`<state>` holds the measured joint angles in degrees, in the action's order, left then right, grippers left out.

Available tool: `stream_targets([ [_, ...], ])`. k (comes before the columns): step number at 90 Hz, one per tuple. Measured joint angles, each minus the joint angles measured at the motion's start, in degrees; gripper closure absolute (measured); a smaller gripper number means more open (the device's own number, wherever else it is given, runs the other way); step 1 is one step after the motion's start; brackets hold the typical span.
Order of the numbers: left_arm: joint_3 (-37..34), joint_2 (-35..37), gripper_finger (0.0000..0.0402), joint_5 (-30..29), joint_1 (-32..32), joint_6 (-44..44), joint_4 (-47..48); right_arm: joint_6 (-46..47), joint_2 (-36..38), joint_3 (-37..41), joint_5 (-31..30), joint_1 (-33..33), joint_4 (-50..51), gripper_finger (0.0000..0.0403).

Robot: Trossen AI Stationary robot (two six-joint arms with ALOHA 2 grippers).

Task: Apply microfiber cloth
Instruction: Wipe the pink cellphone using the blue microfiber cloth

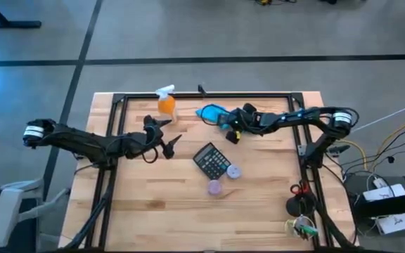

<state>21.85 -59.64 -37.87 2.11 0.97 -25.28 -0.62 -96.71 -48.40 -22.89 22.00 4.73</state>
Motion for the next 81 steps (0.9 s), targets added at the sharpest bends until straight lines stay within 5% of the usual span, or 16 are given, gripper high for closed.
stream_targets([
  [44,0.0,0.0,0.0054,0.2,0.0,0.0,0.3,-4.7,-14.1,-0.1,-3.8,0.3,-24.8,0.0403],
  [81,0.0,-2.7,0.0054,5.5,-0.4,1.5,-7.1,-5.4,-9.3,0.4,2.7,-5.5,-17.3,0.0403],
])
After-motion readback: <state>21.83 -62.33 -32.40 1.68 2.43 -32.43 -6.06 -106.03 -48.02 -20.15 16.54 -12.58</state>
